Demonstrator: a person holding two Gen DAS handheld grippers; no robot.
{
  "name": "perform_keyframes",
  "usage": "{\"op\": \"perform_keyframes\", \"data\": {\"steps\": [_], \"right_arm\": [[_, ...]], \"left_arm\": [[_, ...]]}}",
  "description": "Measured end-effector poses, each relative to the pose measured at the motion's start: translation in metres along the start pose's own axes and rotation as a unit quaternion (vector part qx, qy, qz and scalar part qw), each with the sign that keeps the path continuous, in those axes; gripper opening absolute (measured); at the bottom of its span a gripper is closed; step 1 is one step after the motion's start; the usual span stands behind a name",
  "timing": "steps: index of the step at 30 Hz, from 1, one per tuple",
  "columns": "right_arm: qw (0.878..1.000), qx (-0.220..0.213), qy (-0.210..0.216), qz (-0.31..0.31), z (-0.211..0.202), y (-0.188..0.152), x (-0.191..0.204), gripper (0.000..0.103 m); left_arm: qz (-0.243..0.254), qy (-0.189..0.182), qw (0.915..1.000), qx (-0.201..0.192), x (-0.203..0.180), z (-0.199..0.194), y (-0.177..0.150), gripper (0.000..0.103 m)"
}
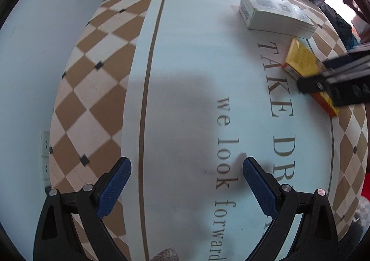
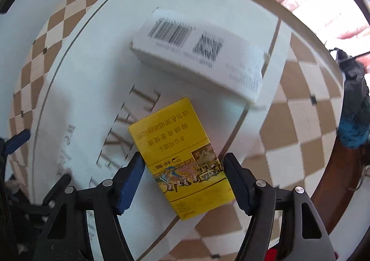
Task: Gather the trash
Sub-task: 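Grasp the white barcode box with the left tool while the right tool grasps the yellow box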
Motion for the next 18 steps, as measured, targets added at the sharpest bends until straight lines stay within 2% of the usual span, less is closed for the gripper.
{"op": "perform_keyframes", "data": {"steps": [3, 6, 9, 12, 13, 15, 18], "right_arm": [[0.999, -0.004, 0.003, 0.041, -0.014, -0.024, -0.019, 0.071], [0.992, -0.019, 0.009, 0.126, -0.025, -0.043, -0.061, 0.071], [0.980, -0.030, -0.001, 0.198, -0.027, -0.052, -0.110, 0.071], [0.970, -0.027, 0.004, 0.242, -0.022, -0.054, -0.142, 0.071], [0.968, -0.027, 0.003, 0.248, -0.022, -0.058, -0.150, 0.071], [0.966, -0.021, 0.001, 0.258, -0.019, -0.069, -0.158, 0.071], [0.964, -0.019, 0.006, 0.267, -0.016, -0.068, -0.166, 0.070]], "left_arm": [[0.048, 0.026, 0.9982, -0.025, -0.006, -0.008, 0.021, 0.099], [0.118, 0.045, 0.9901, -0.062, -0.024, -0.019, 0.054, 0.099], [0.205, 0.054, 0.9711, -0.110, -0.055, -0.032, 0.097, 0.098], [0.271, 0.045, 0.9532, -0.126, -0.081, -0.035, 0.127, 0.098], [0.299, 0.040, 0.9448, -0.129, -0.086, -0.032, 0.134, 0.098], [0.349, 0.034, 0.9290, -0.119, -0.098, -0.024, 0.141, 0.098], [0.387, 0.021, 0.9177, -0.089, -0.119, -0.012, 0.144, 0.098]]}}
Point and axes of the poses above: each gripper's, at about its wrist camera, not at the fingertips, and z roughly the way its jaws point, x to its left, y to its top, the point moved 6 cm from there along z, roughly the way its jaws point, and after that the axes turned 2 degrees about -x, right-handed, at the moved point
